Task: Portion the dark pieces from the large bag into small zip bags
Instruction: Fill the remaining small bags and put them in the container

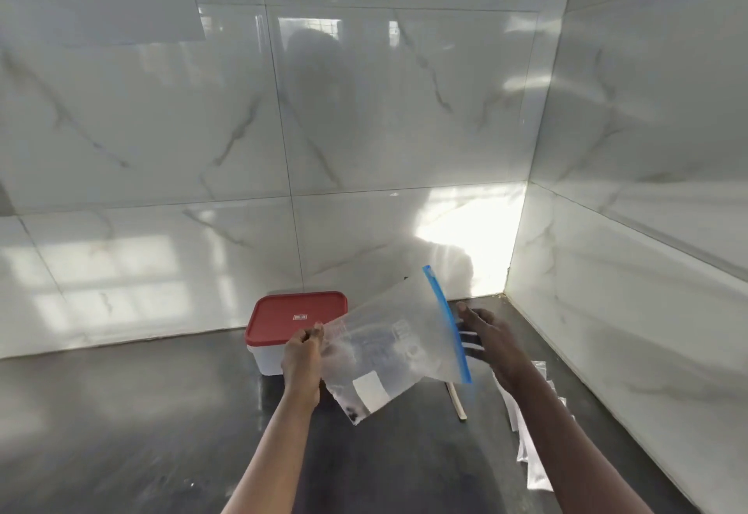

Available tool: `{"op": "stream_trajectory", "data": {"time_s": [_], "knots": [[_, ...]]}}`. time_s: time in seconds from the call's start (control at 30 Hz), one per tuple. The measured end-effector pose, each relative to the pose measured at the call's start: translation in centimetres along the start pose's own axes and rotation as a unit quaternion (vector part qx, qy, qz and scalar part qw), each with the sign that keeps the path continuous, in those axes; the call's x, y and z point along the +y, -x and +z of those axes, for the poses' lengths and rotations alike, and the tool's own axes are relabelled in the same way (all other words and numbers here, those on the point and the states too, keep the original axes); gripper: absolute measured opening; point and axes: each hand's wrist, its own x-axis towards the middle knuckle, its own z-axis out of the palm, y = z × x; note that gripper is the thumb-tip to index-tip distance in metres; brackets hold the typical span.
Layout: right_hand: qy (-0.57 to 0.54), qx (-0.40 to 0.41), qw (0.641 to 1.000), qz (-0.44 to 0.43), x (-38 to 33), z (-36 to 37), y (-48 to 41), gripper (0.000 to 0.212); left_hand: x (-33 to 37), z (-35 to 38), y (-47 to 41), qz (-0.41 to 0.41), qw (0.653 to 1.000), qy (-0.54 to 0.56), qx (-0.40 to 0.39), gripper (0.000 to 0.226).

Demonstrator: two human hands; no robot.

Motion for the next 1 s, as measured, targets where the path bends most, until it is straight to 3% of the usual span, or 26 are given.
{"op": "stream_trajectory", "data": {"time_s": [0.1,0.17,0.27,0.5,0.67,0.73,0.93,1.0], "knots": [[0.016,-0.088,0.994,0.061,1.2,-0.5,0.5,0.032,-1.0,-0.5,-0.9,-0.044,0.998,0.036,0.014,0.029],[0.005,-0.101,0.992,0.071,1.7,-0.3,0.4,0.028,-1.5,-0.5,-1.2,-0.060,0.997,0.049,0.012,0.027],[-0.012,-0.070,0.995,0.064,1.9,0.4,0.2,0.009,-1.6,-0.3,-1.0,-0.073,0.995,0.061,0.006,0.026],[0.049,0.040,0.998,0.011,1.1,-0.2,-0.9,0.024,-1.2,-1.1,-1.4,-0.013,0.998,-0.017,0.057,0.032],[0.033,0.019,0.999,-0.009,0.6,0.4,-1.2,0.020,-1.5,-0.6,-0.8,-0.076,0.984,0.139,-0.076,0.028],[0.019,0.013,1.000,-0.011,0.5,0.6,-1.3,0.018,-1.7,-0.6,-0.4,-0.078,0.982,0.141,-0.102,0.027],[-0.035,0.074,0.994,-0.069,0.5,0.2,-2.8,0.016,-2.5,-1.1,-0.7,-0.126,0.981,0.136,-0.062,0.008],[0.033,0.122,0.990,-0.058,2.0,0.2,-3.9,0.006,-2.9,-0.7,-0.2,-0.148,0.977,0.149,-0.037,0.009]]}}
